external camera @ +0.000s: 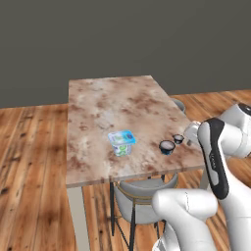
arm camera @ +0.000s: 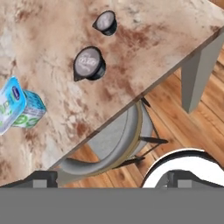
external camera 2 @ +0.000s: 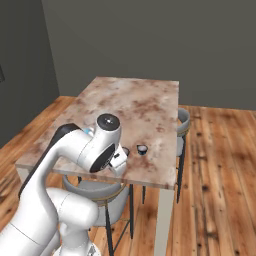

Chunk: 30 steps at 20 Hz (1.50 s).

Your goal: Stack the yogurt containers by placing the smaller containers on top of the larger containers.

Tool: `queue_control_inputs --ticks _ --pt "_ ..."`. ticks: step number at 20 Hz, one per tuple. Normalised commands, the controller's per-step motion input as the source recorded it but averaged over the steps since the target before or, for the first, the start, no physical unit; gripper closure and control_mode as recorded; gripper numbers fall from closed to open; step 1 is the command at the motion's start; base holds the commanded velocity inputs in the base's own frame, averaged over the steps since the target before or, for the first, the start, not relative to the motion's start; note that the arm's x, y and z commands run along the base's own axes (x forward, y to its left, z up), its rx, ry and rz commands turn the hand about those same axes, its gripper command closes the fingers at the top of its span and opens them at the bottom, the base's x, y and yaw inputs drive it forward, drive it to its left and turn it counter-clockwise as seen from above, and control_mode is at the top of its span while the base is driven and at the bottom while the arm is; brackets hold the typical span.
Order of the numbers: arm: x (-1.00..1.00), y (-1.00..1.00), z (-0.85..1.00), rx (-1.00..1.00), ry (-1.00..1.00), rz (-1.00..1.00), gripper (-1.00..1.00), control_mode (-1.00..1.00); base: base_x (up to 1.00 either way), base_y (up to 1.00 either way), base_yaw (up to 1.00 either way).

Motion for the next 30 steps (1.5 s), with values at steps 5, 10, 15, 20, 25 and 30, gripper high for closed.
queue_control_inputs --ticks 5,10,15,20,25,30 --pt "0.26 0.0 -0.21 0.0 -0.02 0.0 -1.0 -1.0 0.0 0.0 0.0" --pt "0.24 0.0 -0.17 0.0 0.0 0.0 -1.0 -1.0 0.0 0.0 0.0" --pt "0.25 0.0 -0.13 0.0 0.0 0.0 -1.0 -1.0 0.0 0.0 0.0" --pt "0.23 0.0 -0.13 0.02 0.0 0.0 -1.0 -1.0 0.0 0.0 0.0" --pt "0.19 0.0 -0.11 0.05 0.0 0.0 -1.0 -1.0 0.0 0.0 0.0" --pt "0.22 -0.01 -0.11 0.08 0.0 0.0 -1.0 -1.0 0.0 0.0 0.0"
